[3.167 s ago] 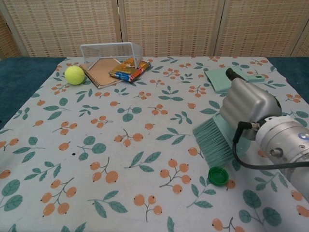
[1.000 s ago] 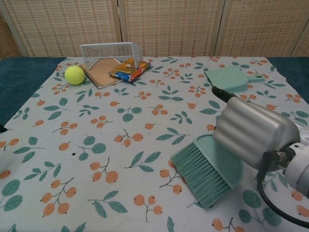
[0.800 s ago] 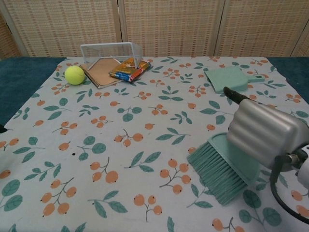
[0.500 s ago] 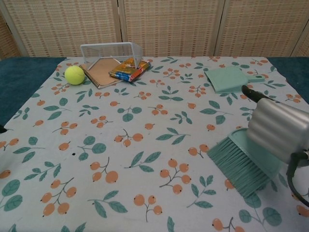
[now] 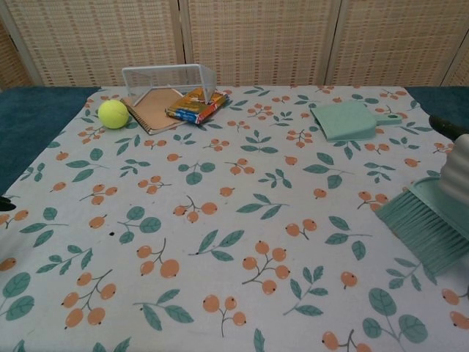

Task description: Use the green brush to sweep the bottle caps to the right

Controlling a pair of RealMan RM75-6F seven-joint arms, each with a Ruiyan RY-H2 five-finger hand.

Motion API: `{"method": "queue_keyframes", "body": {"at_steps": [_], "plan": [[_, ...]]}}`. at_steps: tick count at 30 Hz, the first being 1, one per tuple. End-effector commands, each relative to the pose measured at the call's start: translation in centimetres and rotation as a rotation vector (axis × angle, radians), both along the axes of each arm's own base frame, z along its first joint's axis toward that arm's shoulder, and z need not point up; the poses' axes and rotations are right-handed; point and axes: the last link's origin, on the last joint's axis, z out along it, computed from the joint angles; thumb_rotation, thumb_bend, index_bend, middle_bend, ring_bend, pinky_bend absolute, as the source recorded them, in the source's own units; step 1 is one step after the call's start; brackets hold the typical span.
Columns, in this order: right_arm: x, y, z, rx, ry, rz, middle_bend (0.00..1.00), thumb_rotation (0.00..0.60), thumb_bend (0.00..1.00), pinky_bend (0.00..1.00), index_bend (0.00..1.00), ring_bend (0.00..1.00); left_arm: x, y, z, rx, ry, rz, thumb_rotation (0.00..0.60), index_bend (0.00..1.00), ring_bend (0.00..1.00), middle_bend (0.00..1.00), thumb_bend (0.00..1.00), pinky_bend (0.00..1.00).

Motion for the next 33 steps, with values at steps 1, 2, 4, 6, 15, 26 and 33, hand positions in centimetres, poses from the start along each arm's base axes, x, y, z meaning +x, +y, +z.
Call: {"method": "queue_keyframes", "body": {"at_steps": [1, 2, 4, 6, 15, 26, 33], "plan": [[-1.7, -0.7, 0.6, -0.025, 0.02, -0.028, 0.78, 0.6, 0.51, 0.0, 0.93, 0.51, 0.0, 0.0, -0.2, -0.001, 0.005, 0.002, 0.6, 0.0, 0.0, 0.0, 0.45, 0.08], [-2.1, -1.1, 0.8, -0.036, 0.03, -0.031, 0.78, 0.6, 0.51, 0.0, 0.93, 0.51, -0.1, -0.1, -0.3, -0.003, 0.008, 0.003, 0.6, 0.0, 0.0, 0.0, 0.45, 0.08], [-2.8, -1.5, 1.2, -0.052, 0.046, -0.032, 0.78, 0.6, 0.51, 0.0, 0.93, 0.51, -0.2, -0.1, -0.5, -0.007, 0.016, 0.006, 0.6, 0.0, 0.0, 0.0, 0.45, 0.08], [-3.4, -1.8, 1.6, -0.065, 0.059, -0.037, 0.78, 0.6, 0.51, 0.0, 0.93, 0.51, -0.2, -0.1, -0.7, -0.011, 0.022, 0.008, 0.6, 0.0, 0.0, 0.0, 0.45, 0.08], [-5.2, -2.7, 3.2, -0.108, 0.078, -0.056, 0.78, 0.6, 0.51, 0.0, 0.93, 0.51, -0.4, -0.1, -1.2, -0.014, 0.038, 0.014, 0.6, 0.0, 0.0, 0.0, 0.45, 0.08], [-1.0, -2.7, 3.4, -0.104, -0.512, -0.026, 0.78, 0.6, 0.51, 0.0, 0.94, 0.52, -0.1, -0.2, -1.2, -0.017, 0.034, 0.006, 0.6, 0.0, 0.0, 0.0, 0.46, 0.08], [1.7, -2.2, 4.1, -0.09, -0.613, 0.035, 0.78, 0.6, 0.51, 0.0, 0.94, 0.52, -0.1, -0.2, -0.7, -0.003, 0.021, 0.007, 0.6, 0.0, 0.0, 0.0, 0.45, 0.08]]}}
